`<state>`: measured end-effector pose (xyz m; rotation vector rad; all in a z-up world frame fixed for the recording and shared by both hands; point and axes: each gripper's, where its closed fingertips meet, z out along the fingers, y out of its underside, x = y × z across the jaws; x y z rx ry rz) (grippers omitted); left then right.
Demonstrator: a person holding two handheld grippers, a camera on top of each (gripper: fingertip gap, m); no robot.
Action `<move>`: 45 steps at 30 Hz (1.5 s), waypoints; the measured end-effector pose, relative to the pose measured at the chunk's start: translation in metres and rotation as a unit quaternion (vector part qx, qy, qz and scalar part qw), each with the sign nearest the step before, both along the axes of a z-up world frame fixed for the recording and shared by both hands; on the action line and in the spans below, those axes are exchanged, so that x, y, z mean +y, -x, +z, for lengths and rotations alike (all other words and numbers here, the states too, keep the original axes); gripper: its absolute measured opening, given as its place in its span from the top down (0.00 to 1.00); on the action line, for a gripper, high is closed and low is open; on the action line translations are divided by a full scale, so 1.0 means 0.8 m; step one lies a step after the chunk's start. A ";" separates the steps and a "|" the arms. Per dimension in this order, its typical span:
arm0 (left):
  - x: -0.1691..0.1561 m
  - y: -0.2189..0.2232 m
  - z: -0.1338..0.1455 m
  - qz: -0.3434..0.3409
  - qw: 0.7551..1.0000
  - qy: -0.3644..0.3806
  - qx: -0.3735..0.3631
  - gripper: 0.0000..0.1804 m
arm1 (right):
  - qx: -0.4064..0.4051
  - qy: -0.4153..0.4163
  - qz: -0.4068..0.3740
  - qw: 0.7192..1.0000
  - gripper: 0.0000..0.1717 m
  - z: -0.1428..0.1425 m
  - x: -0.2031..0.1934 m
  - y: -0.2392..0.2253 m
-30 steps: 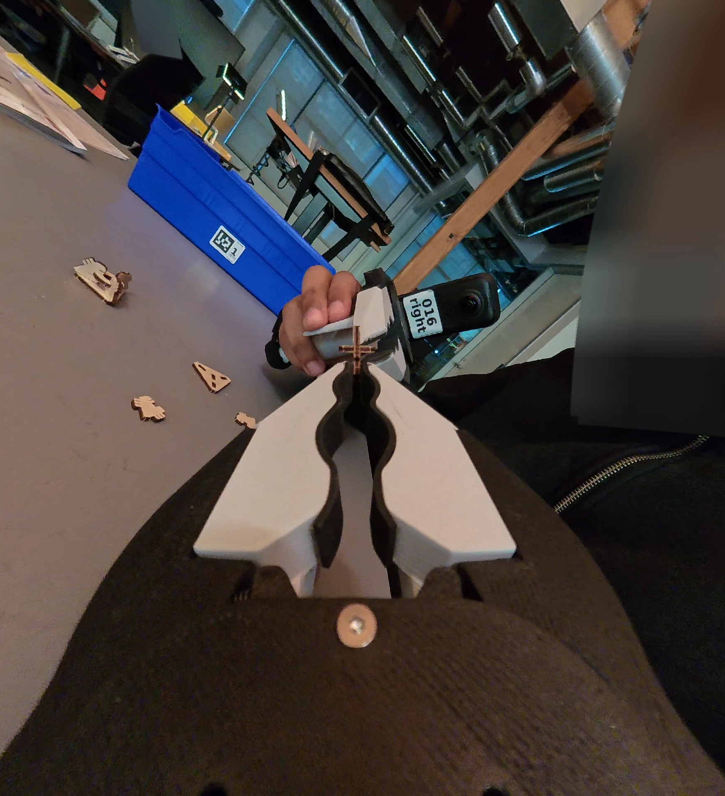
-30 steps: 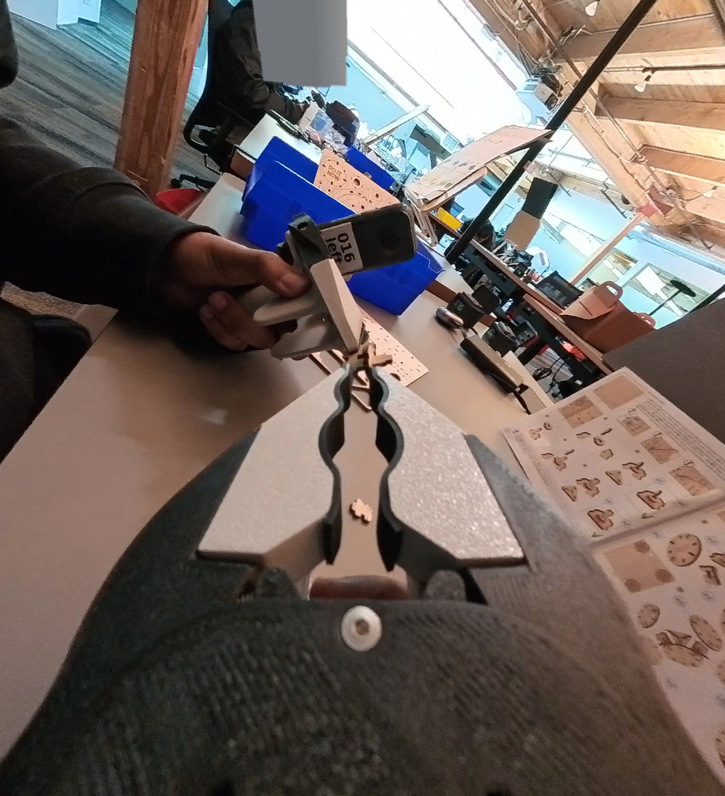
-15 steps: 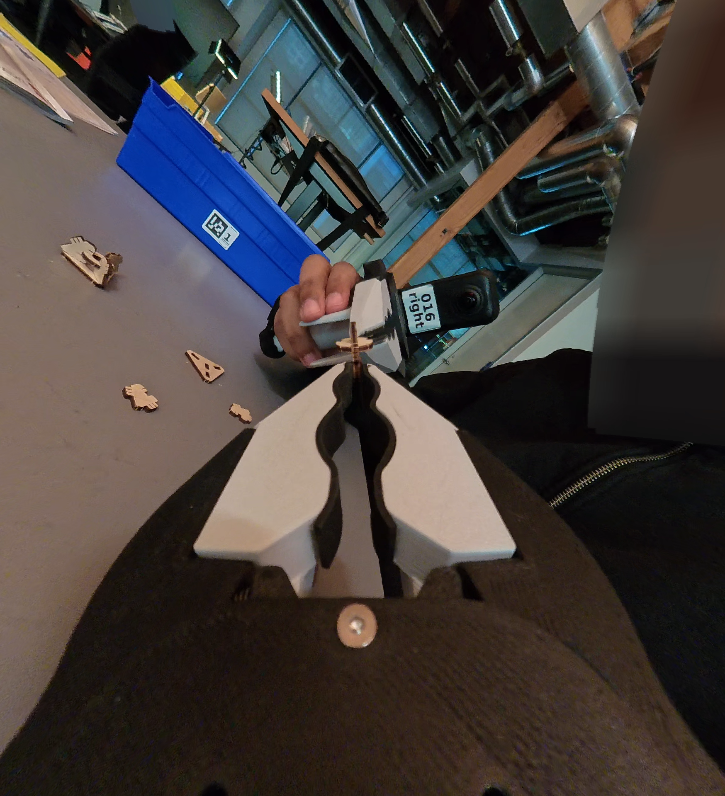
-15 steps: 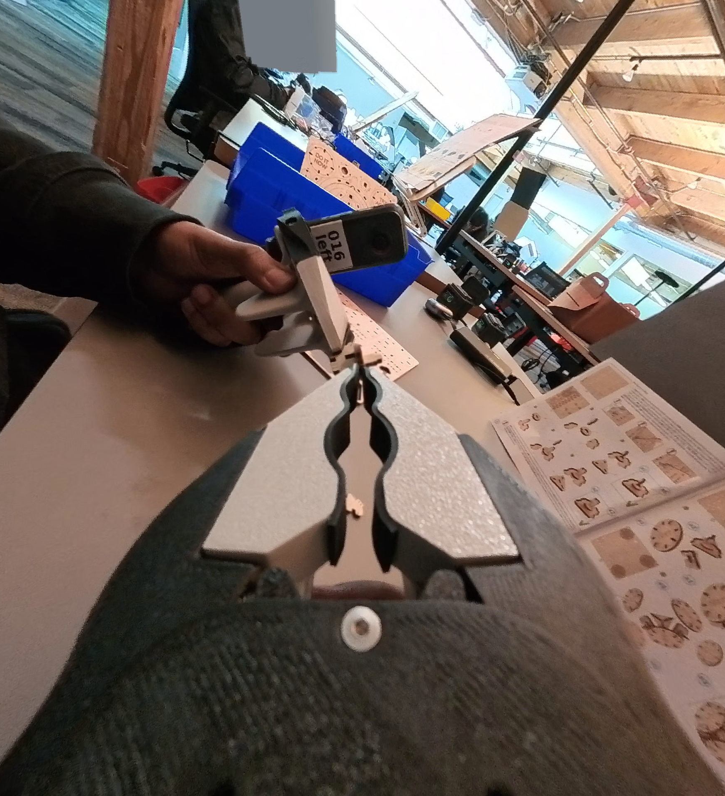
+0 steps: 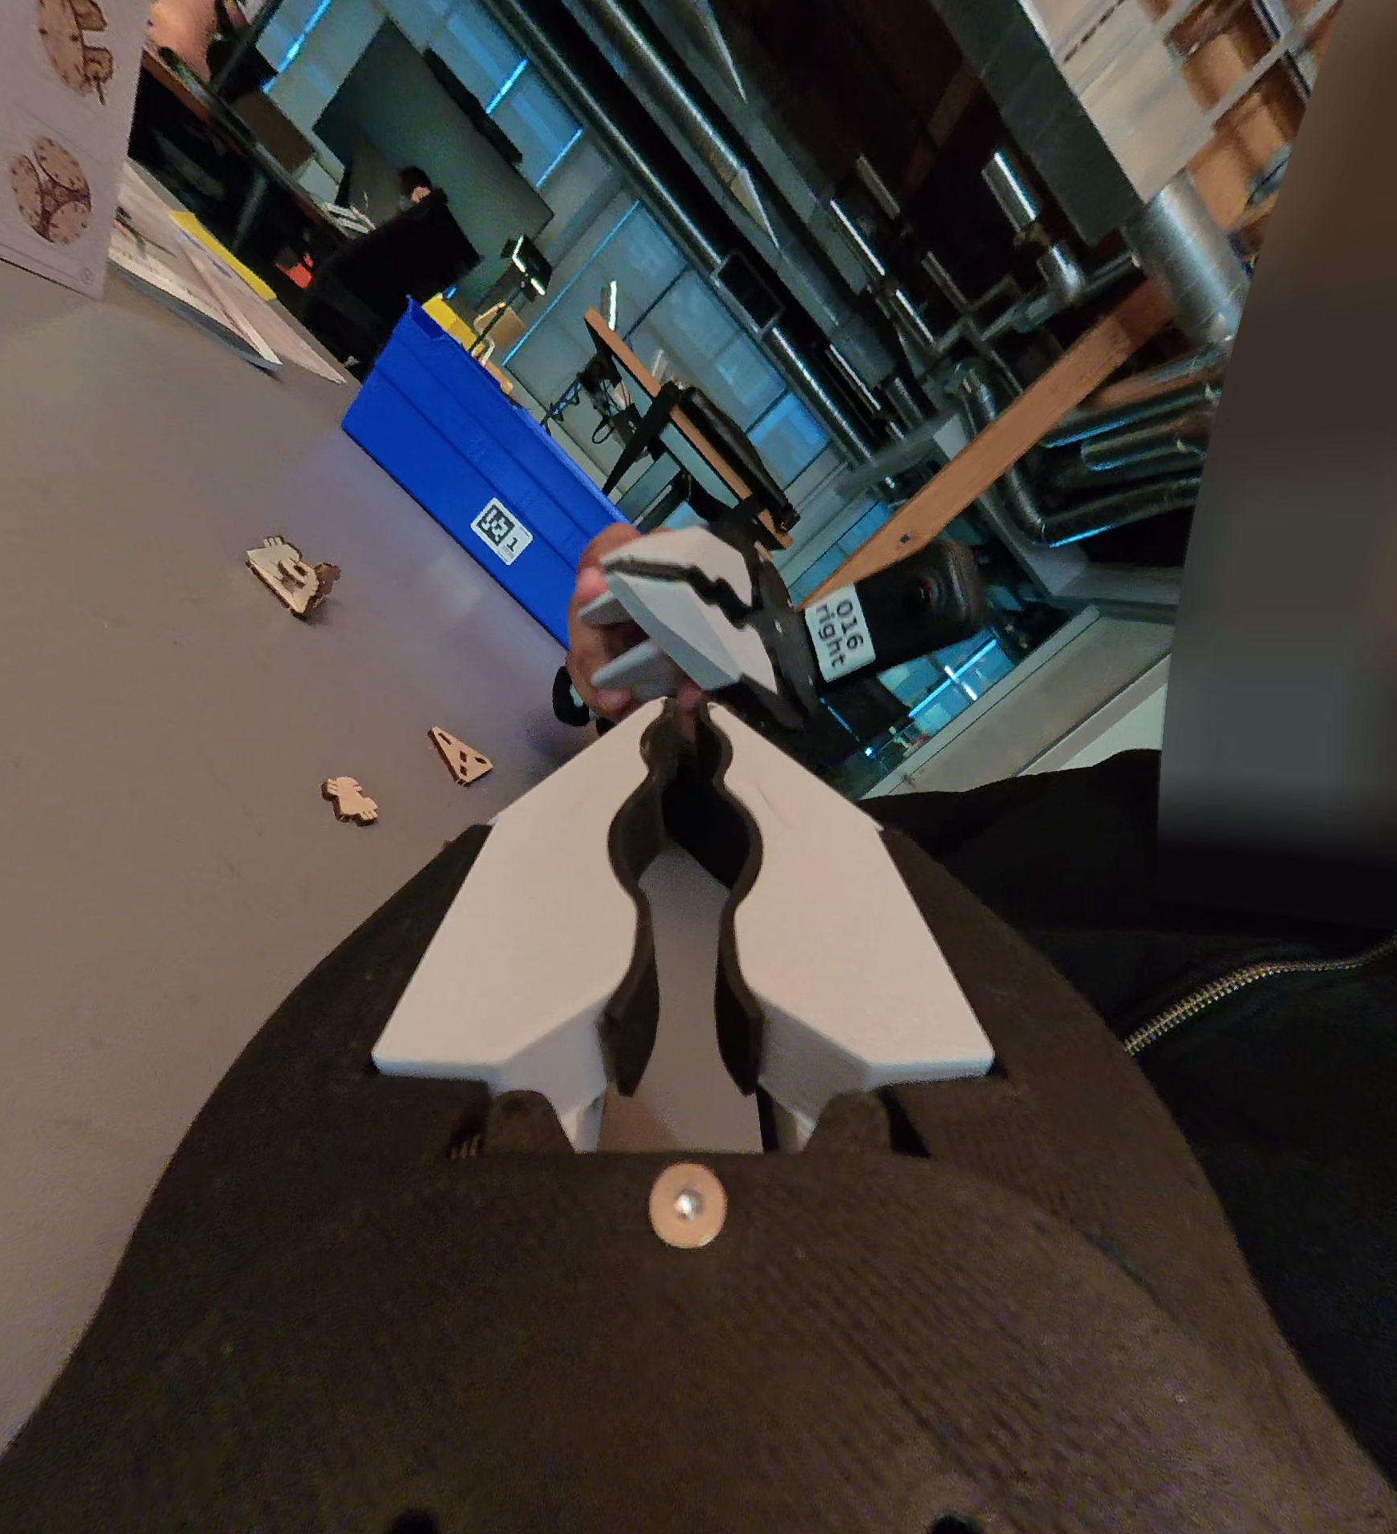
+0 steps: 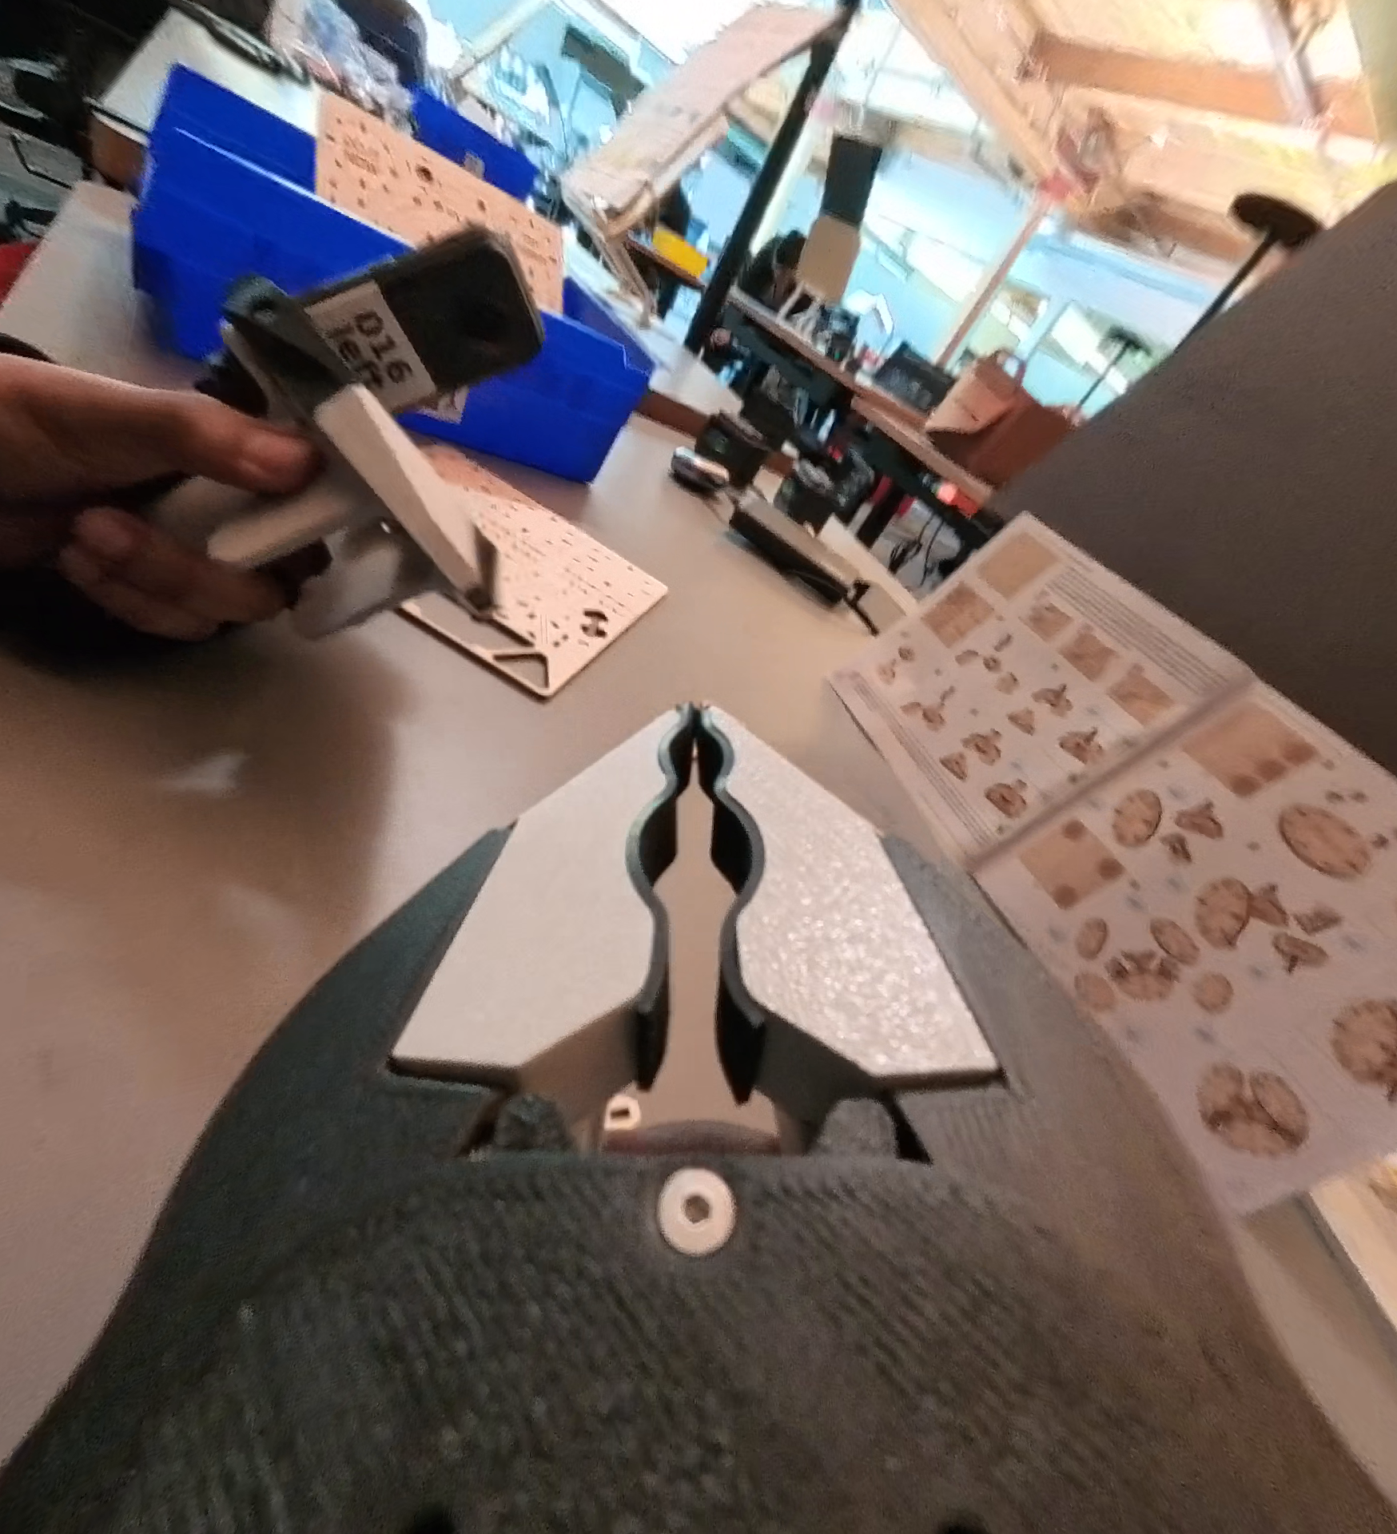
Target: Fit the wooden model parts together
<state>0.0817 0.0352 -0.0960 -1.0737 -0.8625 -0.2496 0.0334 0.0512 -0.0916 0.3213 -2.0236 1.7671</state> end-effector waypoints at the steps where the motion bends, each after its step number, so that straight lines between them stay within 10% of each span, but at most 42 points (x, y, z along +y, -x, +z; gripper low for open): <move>1: 0.003 -0.001 -0.001 -0.003 1.000 0.009 0.002 1.00 | -0.015 -0.017 -0.001 1.000 0.99 -0.006 0.002 0.005; 6: 0.005 -0.002 -0.002 -0.001 1.000 0.019 0.005 1.00 | -0.097 -0.155 0.063 0.981 0.82 -0.069 0.010 -0.012; 24: 0.007 -0.001 -0.003 -0.003 1.000 0.018 0.002 0.98 | -0.059 -0.270 0.101 0.956 0.91 -0.122 0.013 -0.047; 35: 0.003 0.001 0.003 0.024 0.999 0.029 0.027 0.82 | -0.040 -0.089 0.122 0.988 0.94 -0.034 0.007 -0.044; 45: 0.037 -0.021 -0.004 -0.113 0.993 -0.019 -0.028 0.99 | 0.034 -0.025 0.188 0.981 0.97 -0.011 0.011 -0.086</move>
